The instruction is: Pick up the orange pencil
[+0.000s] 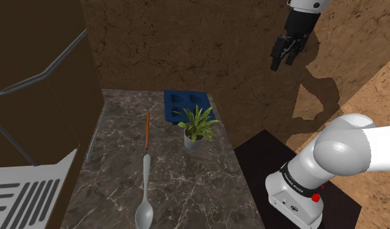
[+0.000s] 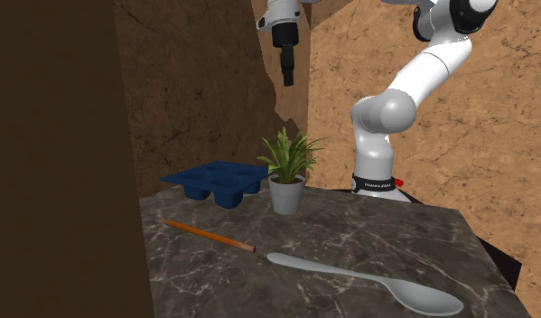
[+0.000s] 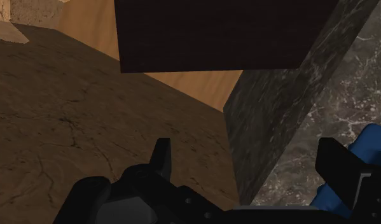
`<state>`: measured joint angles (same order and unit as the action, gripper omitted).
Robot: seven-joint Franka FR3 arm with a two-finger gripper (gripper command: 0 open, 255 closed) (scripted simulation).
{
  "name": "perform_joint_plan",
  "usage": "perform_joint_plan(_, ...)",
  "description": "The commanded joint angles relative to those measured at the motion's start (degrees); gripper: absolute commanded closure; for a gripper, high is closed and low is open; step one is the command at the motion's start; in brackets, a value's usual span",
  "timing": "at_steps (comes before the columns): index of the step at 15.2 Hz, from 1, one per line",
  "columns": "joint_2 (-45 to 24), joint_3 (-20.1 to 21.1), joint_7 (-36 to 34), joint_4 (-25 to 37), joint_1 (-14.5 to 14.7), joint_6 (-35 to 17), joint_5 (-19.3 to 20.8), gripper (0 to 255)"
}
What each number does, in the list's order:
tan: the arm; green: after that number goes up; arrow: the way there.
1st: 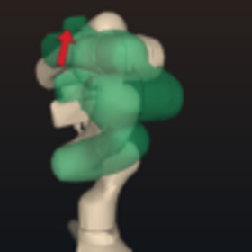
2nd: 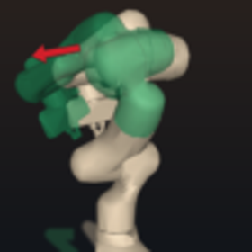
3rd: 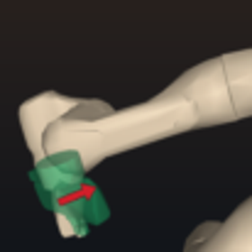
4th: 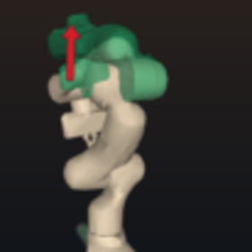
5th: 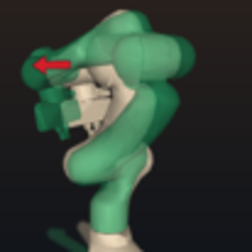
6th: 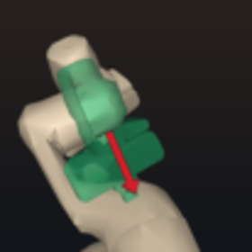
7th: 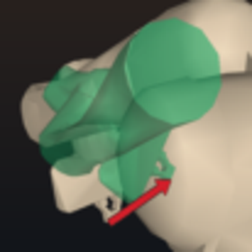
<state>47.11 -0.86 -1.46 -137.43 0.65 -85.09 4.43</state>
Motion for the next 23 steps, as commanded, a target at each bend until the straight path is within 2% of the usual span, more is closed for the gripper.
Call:
perform_joint_plan(1, 0.0, 0.0, 0.0, 0.0, 0.0, 0.0, 0.0, 0)
perform_joint_plan(7, -2.2, 9.0, -12.0, -2.3, 1.6, -4.0, -5.9, 0)
perform_joint_plan(14, -9.6, 19.5, -25.8, -1.0, 2.6, -9.9, -11.2, 0)
perform_joint_plan(19, -17.8, 26.9, -36.0, 2.5, 2.3, -14.4, -12.7, 0)
perform_joint_plan(23, -26.0, 32.7, -44.7, 6.8, 1.4, -17.8, -11.6, 0)
